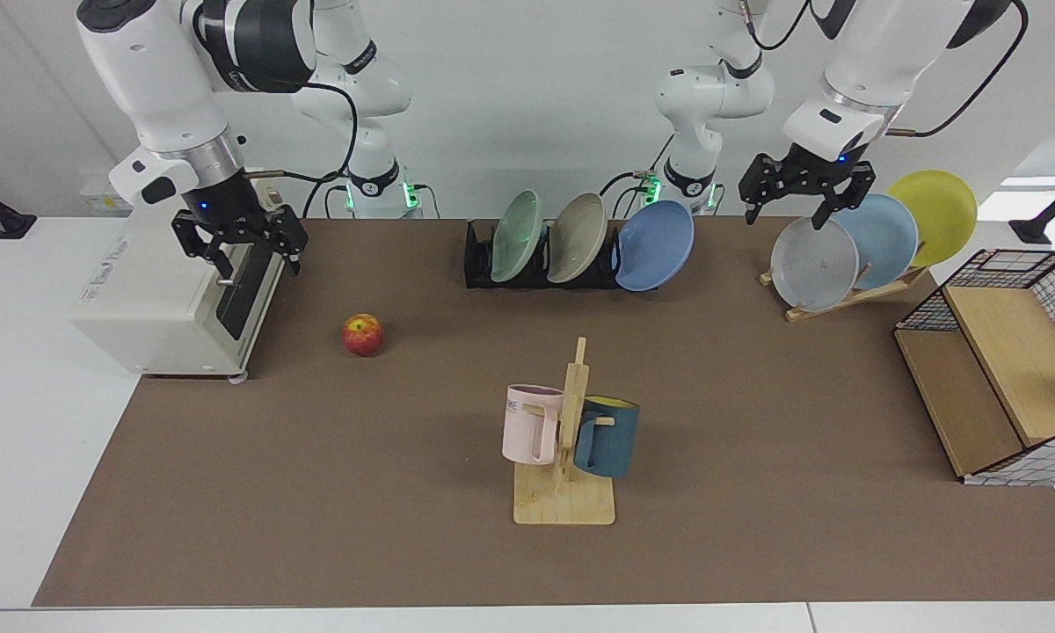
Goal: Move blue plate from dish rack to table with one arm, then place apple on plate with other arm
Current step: 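Reach the left gripper down to the blue plate in the dish rack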
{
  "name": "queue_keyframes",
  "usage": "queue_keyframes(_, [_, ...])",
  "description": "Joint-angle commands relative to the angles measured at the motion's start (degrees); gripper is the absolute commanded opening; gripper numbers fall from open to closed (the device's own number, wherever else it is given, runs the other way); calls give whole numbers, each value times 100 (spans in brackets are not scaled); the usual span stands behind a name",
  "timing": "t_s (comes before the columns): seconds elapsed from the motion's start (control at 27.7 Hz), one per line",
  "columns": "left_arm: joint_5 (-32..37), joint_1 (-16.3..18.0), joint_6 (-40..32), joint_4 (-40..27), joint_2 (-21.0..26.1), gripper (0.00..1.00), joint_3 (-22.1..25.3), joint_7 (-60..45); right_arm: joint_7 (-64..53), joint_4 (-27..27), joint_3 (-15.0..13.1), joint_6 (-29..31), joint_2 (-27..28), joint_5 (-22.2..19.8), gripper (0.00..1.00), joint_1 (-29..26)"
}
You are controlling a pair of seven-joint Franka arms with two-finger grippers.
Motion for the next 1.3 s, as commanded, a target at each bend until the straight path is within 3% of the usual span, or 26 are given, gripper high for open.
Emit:
queue_keyframes(0.0, [18, 10, -52, -207, -163, 100, 30, 66, -175, 40, 28, -132, -30, 8, 100, -119])
queue_keyframes(0.9, [0, 45, -52, -216, -198, 100, 65, 14, -175, 40, 116, -88, -30, 79, 100, -32])
queue_keyframes(1.27, [-53, 98, -52, -514, -400, 100, 48, 31, -79, 23, 221, -272, -83, 79, 100, 319])
